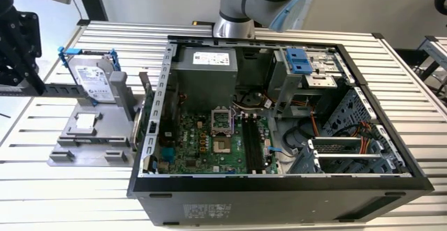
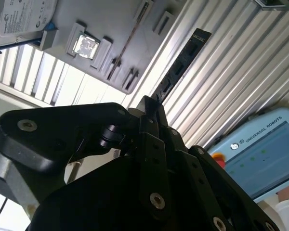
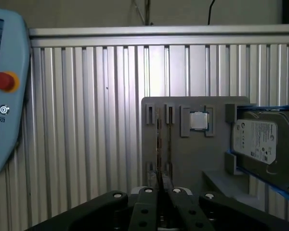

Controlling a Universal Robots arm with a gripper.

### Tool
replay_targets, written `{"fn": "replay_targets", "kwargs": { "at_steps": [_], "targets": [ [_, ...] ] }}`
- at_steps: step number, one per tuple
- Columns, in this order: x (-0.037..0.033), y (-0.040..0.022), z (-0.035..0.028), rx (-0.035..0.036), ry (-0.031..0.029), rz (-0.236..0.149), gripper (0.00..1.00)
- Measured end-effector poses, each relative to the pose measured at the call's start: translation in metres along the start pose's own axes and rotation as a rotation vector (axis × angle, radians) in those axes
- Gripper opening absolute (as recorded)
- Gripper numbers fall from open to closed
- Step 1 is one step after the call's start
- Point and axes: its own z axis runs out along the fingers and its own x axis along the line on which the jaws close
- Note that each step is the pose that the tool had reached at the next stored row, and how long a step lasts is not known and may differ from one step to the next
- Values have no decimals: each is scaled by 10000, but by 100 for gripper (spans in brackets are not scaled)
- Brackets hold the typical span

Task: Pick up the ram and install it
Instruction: 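Pick up the ram and move it above insertion slot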

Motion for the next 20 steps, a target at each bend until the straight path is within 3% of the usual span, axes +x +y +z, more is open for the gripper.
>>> {"fn": "replay_targets", "kwargs": {
  "at_steps": [9,15,20],
  "targets": [
    [-1,2,-95,0,0,0,0],
    [-1,0,-118,0,0,-2,0],
    [-5,-103,-120,-1,1,0,0]
  ]
}}
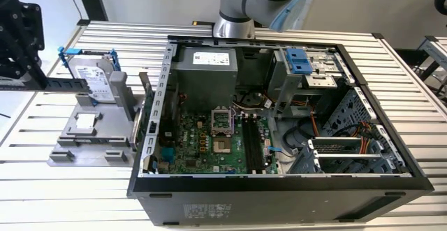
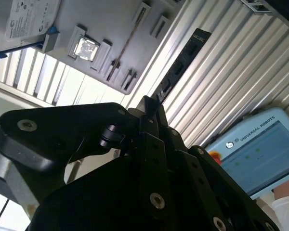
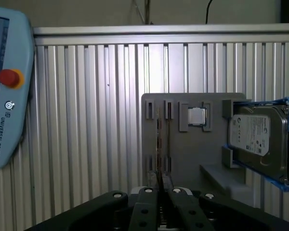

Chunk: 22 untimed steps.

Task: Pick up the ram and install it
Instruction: 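Pick up the ram and move it above insertion slot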

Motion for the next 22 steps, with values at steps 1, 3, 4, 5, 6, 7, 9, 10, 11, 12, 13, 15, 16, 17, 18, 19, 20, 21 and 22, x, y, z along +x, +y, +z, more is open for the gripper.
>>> {"fn": "replay_targets", "kwargs": {
  "at_steps": [1,3,4,5,6,7,9,10,11,12,13,15,16,17,18,19,20,21,22],
  "targets": [
    [-1,-32,0,0,-1,0,0],
    [-3,-92,-1,-1,-1,0,0],
    [-4,-122,-2,-3,-1,0,0],
    [-5,-154,-3,-3,-1,0,0],
    [-6,-185,-3,-3,-1,0,0],
    [-8,-217,-4,-4,-1,0,0],
    [-10,-277,-4,-5,-1,0,0],
    [-11,-307,-5,-6,-1,0,0],
    [-12,-340,-6,-6,-1,0,0],
    [-13,-369,-6,-7,-1,0,0],
    [-14,-398,-8,-8,0,0,0],
    [-16,-458,-8,-7,-1,0,0],
    [-17,-487,-9,-8,-1,0,0],
    [-18,-515,-9,-8,-1,0,0],
    [-19,-542,-10,-8,0,0,0],
    [-20,-568,-10,-8,-1,0,0],
    [-20,-592,-10,-8,-1,0,0],
    [-21,-616,-11,-9,0,0,0],
    [-22,-637,-12,-9,0,0,0]
  ]
}}
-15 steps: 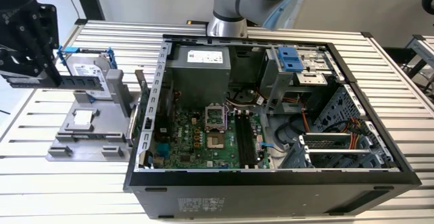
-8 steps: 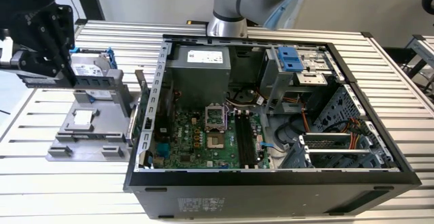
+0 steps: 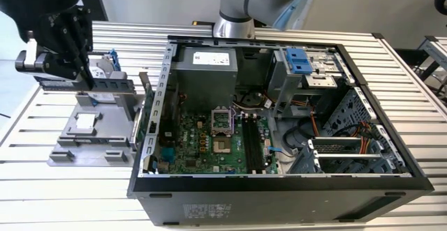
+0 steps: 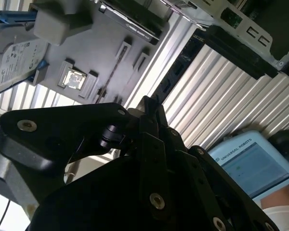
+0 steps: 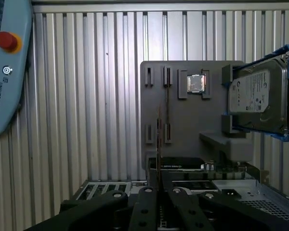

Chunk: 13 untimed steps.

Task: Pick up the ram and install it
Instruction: 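Pick up the ram and move it above insertion slot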

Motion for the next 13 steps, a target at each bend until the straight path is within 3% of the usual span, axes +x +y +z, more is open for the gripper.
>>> {"fn": "replay_targets", "kwargs": {
  "at_steps": [8,13],
  "targets": [
    [-1,-29,0,1,-1,0,0],
    [-3,-85,-2,0,1,0,0]
  ]
}}
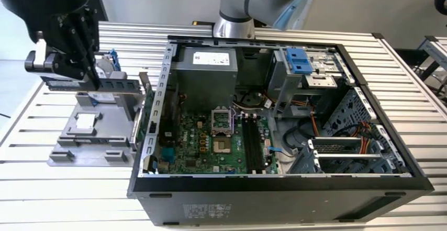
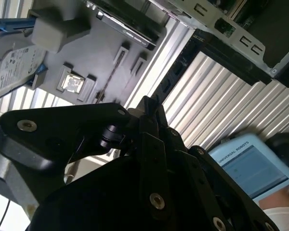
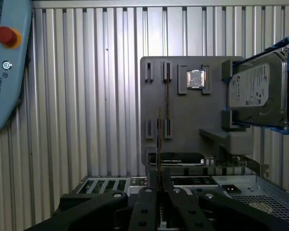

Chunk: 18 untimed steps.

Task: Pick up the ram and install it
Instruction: 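Pick up the ram and move it above insertion slot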

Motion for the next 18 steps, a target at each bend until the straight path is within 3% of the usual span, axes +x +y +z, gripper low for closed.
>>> {"fn": "replay_targets", "kwargs": {
  "at_steps": [18],
  "targets": [
    [-15,-422,-8,-4,-1,0,0]
  ]
}}
